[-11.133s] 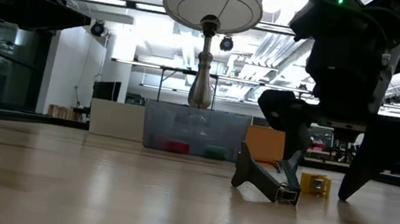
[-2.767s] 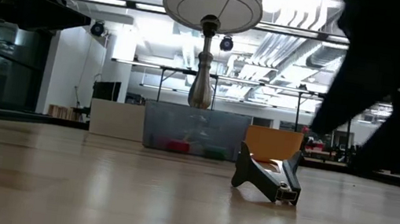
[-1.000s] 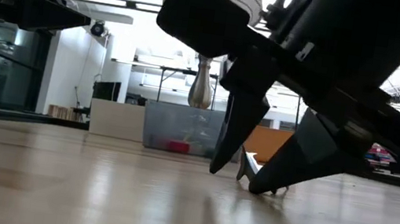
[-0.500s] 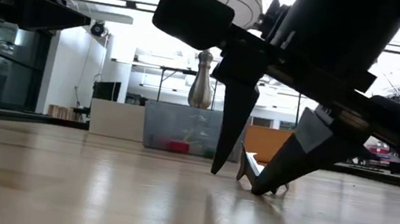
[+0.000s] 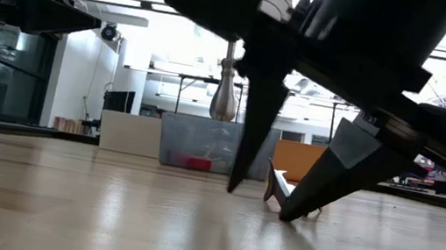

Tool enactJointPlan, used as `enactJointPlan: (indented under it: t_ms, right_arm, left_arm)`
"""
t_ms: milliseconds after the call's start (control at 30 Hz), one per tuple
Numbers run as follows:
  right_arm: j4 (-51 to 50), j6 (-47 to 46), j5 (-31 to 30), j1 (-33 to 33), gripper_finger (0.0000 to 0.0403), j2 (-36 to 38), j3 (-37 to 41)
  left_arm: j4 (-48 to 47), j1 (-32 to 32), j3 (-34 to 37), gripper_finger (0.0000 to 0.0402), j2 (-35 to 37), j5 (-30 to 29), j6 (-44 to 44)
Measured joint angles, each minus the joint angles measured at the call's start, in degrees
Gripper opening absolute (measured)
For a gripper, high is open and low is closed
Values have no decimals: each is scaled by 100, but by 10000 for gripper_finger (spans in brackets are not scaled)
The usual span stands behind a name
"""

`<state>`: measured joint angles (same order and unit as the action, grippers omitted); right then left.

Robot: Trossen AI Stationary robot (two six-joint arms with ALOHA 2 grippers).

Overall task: Pick and place Stapler, Stapler remover, tape
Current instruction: Put the black staple remover into the yellow bin

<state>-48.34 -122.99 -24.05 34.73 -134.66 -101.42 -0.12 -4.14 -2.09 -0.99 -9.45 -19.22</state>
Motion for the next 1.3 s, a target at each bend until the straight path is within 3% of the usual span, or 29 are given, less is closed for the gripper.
enactJointPlan:
  t_ms: [200,333,667,800,1033,1300]
  right_arm:
    - [287,401,101,37,216,66,-137]
    - [63,489,720,43,244,122,-215]
    - [-1569,88,1810,-51,252,352,-163]
    - [-1896,315,1681,-235,252,403,-138]
    - [-1042,741,1223,-462,254,423,-156]
    - [-1421,923,1083,-566,285,431,-163]
  left_arm:
    - [0,0,0,96,0,0,0]
    - [0,0,0,96,2,0,0]
    - [0,0,0,96,1,0,0]
    - [0,0,0,96,1,0,0]
    - [0,0,0,96,2,0,0]
    - [0,0,0,96,2,0,0]
